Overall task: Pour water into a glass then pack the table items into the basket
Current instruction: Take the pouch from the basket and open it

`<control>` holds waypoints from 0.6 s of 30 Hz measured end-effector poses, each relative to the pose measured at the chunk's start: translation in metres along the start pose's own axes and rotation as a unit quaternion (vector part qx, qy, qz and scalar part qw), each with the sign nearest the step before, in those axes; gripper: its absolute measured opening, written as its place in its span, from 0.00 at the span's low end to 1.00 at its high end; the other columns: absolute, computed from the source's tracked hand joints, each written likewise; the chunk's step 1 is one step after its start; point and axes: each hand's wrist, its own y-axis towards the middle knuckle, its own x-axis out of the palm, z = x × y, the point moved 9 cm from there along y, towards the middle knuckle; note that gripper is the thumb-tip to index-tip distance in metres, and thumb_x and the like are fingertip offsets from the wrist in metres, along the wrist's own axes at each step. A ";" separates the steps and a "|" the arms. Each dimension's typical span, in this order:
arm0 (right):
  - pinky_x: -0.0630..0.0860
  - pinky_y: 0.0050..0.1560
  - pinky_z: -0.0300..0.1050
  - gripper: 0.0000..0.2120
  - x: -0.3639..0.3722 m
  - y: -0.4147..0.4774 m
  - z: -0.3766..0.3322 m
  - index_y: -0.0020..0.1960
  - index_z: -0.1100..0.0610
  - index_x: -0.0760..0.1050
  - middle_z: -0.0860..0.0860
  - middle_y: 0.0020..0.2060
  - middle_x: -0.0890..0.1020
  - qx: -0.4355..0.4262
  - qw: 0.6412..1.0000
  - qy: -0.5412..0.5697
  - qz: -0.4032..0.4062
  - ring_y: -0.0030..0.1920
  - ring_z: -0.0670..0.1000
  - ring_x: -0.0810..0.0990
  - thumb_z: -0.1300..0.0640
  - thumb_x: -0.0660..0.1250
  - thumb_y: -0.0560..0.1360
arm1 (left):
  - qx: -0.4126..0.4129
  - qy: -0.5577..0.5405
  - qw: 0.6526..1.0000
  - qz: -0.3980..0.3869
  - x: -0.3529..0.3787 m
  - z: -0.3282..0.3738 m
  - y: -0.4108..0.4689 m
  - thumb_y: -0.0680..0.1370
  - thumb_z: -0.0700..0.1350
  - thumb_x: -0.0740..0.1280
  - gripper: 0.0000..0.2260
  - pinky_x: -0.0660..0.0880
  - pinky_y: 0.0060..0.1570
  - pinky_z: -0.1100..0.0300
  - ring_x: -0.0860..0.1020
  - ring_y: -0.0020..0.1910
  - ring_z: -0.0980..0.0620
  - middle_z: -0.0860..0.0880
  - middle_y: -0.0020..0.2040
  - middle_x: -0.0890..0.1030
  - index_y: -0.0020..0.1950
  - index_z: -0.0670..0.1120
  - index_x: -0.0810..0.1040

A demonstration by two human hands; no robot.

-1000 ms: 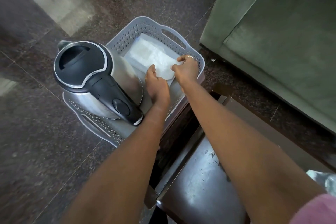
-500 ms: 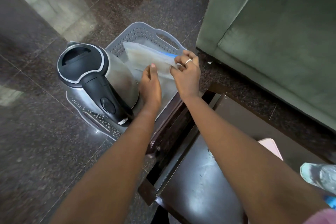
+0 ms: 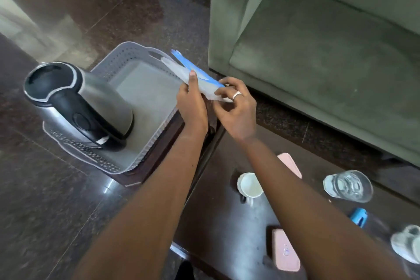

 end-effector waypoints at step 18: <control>0.71 0.39 0.34 0.19 -0.147 -0.132 0.137 0.42 0.48 0.75 0.45 0.39 0.77 0.342 0.937 0.032 -0.062 0.40 0.47 0.74 0.72 0.64 0.66 | -0.112 0.248 0.960 -0.059 0.018 -0.179 -0.116 0.74 0.34 0.57 0.27 0.68 0.63 0.54 0.71 0.65 0.47 0.47 0.69 0.70 0.72 0.49 0.62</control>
